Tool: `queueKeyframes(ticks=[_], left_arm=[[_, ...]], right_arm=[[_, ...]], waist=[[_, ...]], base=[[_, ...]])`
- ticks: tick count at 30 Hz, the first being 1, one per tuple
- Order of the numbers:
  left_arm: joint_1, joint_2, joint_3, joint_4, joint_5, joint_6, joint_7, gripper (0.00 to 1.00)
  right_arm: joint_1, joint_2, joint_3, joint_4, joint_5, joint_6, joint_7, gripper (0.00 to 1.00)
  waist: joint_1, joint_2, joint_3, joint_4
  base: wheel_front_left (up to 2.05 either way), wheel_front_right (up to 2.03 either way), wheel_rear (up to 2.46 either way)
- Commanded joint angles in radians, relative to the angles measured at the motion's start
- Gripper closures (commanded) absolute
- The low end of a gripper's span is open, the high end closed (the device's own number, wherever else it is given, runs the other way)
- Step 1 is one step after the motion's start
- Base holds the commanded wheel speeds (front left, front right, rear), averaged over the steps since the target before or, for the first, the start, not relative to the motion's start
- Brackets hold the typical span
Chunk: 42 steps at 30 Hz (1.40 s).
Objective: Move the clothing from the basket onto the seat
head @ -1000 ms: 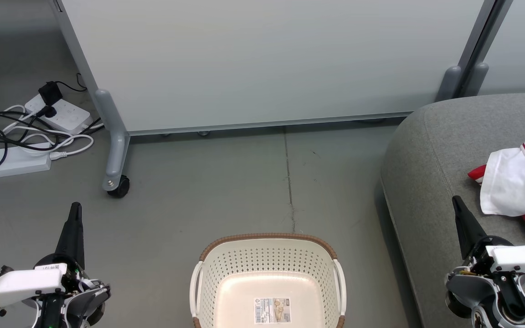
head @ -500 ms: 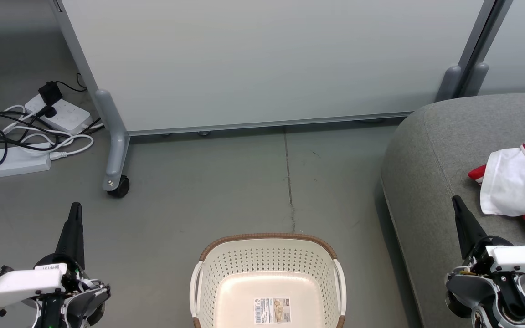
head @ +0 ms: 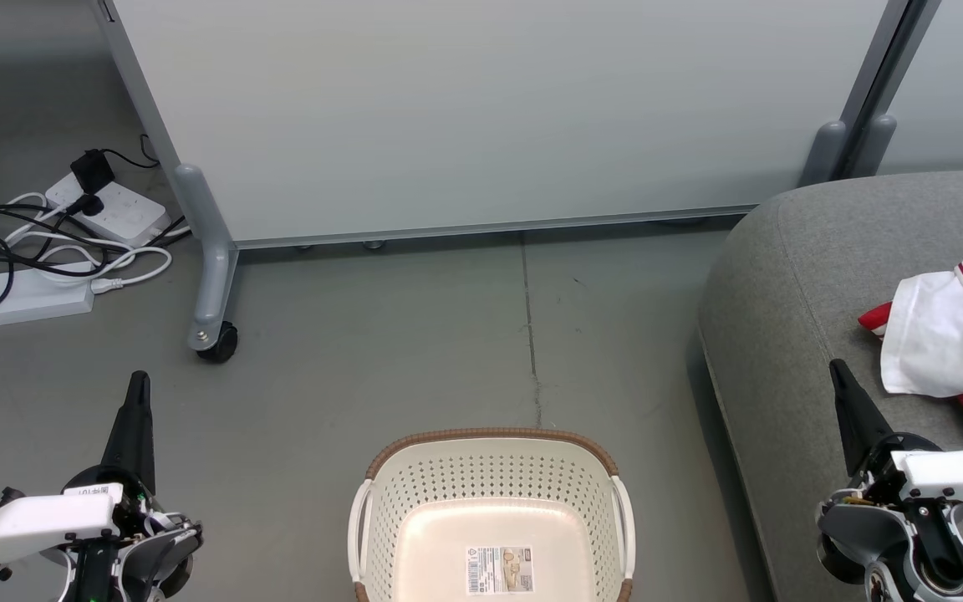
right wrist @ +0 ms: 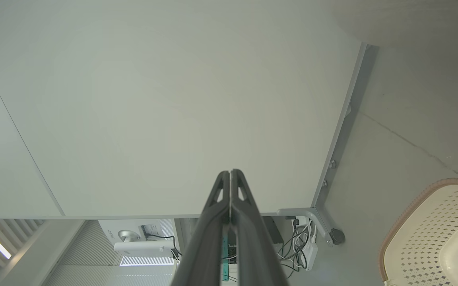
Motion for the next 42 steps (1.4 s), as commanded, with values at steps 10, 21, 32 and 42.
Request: queueKeyframes(ticks=[10,21,32,42], left_arm=[[-0.021,0.002,0.004,0.0,0.002,-0.004,0.001,1.0],[-0.021,0.002,0.004,0.0,0.002,-0.005,0.001,1.0],[-0.021,0.002,0.003,0.0,0.001,-0.005,0.0,1.0],[-0.021,0.002,0.003,0.0,0.001,-0.005,0.0,1.0]], right_arm=[[-0.002,-0.01,-0.003,-0.001,0.002,0.002,0.004,1.0],[-0.002,-0.01,-0.003,-0.001,0.002,0.002,0.004,1.0],[-0.002,-0.01,-0.002,-0.001,0.002,0.002,0.004,1.0],[-0.002,-0.009,-0.003,-0.001,0.002,0.002,0.004,1.0]], waist=[[0.0,0.0,0.0,0.0],[0.0,0.0,0.0,0.0],[0.0,0.0,0.0,0.0],[0.0,0.0,0.0,0.0]], base=[[0.0,0.0,0.0],[0.0,0.0,0.0],[0.0,0.0,0.0],[0.0,0.0,0.0]])
